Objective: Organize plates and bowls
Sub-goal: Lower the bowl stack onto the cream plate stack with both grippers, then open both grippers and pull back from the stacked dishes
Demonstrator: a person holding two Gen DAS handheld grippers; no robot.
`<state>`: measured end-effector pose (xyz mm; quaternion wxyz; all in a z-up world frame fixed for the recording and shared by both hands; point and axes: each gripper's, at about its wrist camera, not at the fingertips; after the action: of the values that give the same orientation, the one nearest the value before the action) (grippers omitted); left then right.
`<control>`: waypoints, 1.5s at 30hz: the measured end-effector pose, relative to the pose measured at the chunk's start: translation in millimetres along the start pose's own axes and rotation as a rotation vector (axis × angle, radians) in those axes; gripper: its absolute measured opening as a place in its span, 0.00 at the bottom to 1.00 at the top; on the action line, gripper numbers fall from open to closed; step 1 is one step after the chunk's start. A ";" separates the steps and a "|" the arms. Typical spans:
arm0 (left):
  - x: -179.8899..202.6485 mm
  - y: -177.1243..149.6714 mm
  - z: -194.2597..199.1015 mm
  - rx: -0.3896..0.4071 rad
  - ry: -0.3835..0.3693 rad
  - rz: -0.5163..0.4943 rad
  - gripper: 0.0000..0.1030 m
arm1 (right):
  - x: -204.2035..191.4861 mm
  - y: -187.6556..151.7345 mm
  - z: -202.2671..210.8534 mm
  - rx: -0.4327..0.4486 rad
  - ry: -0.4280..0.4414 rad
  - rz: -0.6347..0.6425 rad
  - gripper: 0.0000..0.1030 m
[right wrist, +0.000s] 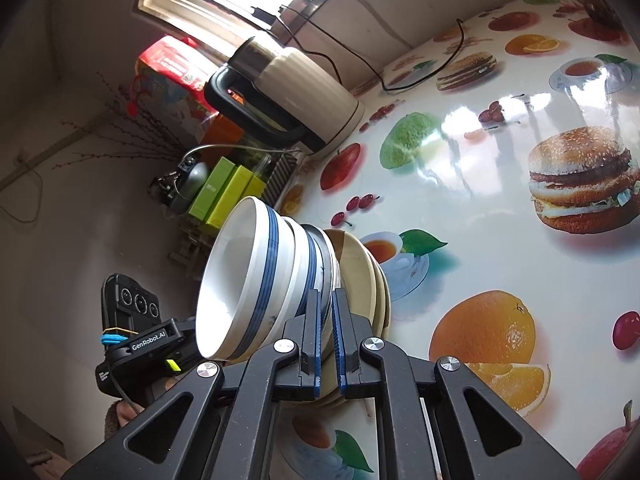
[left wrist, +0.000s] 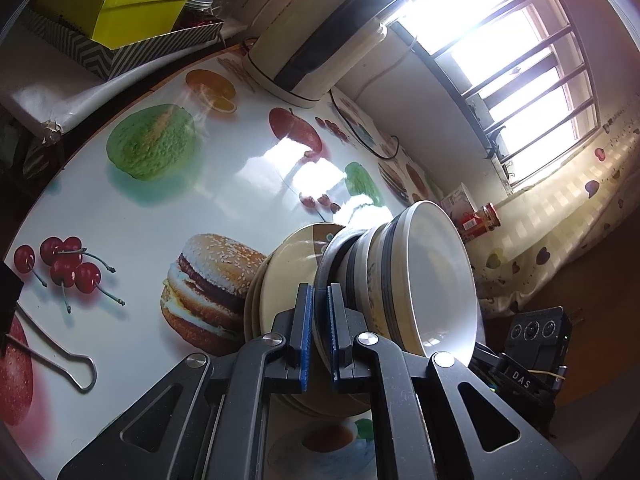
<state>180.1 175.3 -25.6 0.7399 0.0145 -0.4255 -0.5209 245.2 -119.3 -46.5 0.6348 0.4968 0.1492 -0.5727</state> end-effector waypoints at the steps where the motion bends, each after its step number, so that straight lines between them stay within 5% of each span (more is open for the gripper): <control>1: 0.2 -0.4 0.3 -0.001 0.002 -0.002 0.05 | 0.5 -0.4 -0.3 -0.001 -0.002 0.001 0.08; 9: 7.7 -1.7 2.5 0.001 0.044 -0.029 0.06 | 1.1 -1.9 4.1 0.012 -0.004 0.008 0.09; 13: 10.0 -3.6 8.1 0.007 0.065 -0.042 0.12 | 0.5 -1.3 8.7 0.029 -0.040 0.008 0.22; 23: 23.6 -18.1 33.3 0.038 0.124 -0.086 0.26 | -14.5 -11.8 26.3 0.060 -0.102 0.063 0.31; 34: 49.5 -52.7 51.3 0.078 0.302 -0.207 0.27 | -42.9 -38.3 49.8 0.086 -0.164 0.162 0.43; 45: 70.6 -95.1 52.1 0.068 0.403 -0.327 0.27 | -64.9 -77.8 61.7 0.075 -0.266 0.270 0.55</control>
<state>81.2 98.6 6.8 0.7146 0.2115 -0.2790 -0.6057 134.2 -119.5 -4.5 0.7011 0.4555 -0.0258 -0.5480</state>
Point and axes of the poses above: each gripper's, at about its wrist camera, not at the fingertips, and z roughly against the way its jaws point, x to its right, y to its top, and after that the axes turned 3 degrees about -z, right-handed
